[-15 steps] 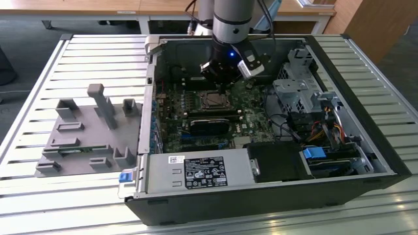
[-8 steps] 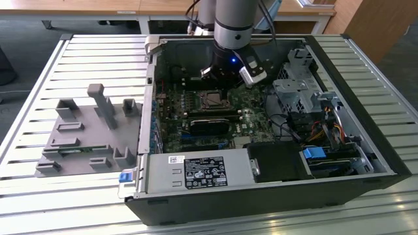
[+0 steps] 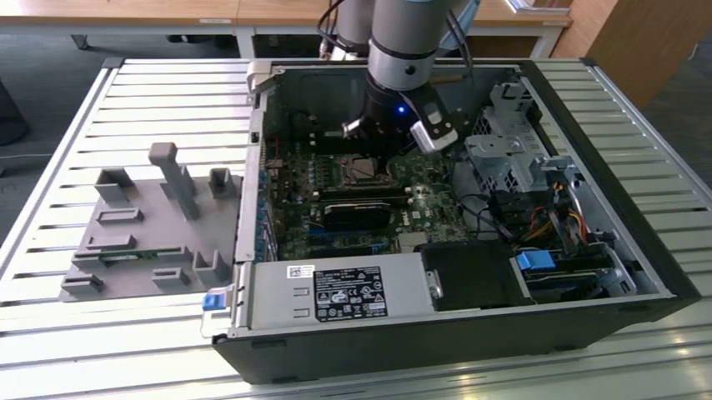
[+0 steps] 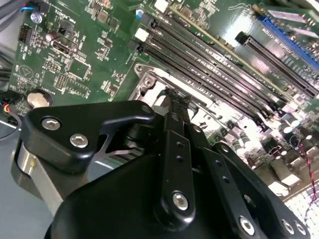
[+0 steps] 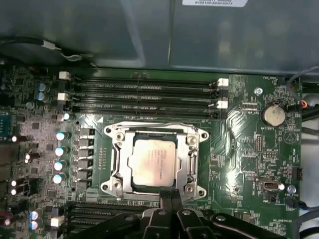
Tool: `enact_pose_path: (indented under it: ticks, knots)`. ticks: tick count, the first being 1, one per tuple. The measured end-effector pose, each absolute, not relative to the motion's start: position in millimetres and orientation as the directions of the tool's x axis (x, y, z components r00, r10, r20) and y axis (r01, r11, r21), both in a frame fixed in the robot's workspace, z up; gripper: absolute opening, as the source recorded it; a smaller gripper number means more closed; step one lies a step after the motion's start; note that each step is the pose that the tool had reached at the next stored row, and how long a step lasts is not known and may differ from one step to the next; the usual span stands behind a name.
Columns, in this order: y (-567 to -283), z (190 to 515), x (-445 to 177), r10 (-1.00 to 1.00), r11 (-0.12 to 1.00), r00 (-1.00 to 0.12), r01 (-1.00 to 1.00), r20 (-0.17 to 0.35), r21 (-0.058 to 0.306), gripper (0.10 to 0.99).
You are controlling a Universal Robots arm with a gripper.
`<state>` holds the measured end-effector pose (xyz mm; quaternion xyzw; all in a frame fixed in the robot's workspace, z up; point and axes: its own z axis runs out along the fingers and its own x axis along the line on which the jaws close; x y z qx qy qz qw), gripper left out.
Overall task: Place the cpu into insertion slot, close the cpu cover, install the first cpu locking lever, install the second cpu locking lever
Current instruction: 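Install the second cpu locking lever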
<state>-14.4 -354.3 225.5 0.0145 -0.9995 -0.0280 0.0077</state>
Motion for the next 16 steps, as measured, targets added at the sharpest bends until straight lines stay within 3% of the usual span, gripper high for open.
enact_pose_path:
  ticks: [16]
  knots:
    - [-371.9,225.1,-20.0,-0.030,0.995,-0.999,-0.029,0.014,0.091,0.106]
